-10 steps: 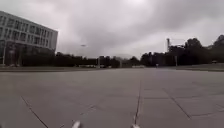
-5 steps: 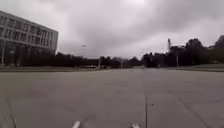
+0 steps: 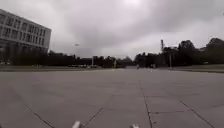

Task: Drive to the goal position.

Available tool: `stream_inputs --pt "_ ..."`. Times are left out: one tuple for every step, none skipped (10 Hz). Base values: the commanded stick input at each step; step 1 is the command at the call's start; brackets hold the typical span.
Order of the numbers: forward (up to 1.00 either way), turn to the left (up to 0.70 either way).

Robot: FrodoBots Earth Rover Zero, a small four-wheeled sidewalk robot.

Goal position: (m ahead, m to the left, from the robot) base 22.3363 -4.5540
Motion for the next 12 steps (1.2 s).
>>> stream_inputs --pt "0.7 0.0" --pt "0.7 0.0" --pt "0.7 0.0" --pt "0.7 0.0" --pt "0.7 0.0" --pt "0.7 0.0" --pt "0.7 0.0" --pt "0.7 0.0" --pt "0.7 0.0" --pt "0.7 0.0" --pt "0.7 0.0" --pt "0.7 0.0"
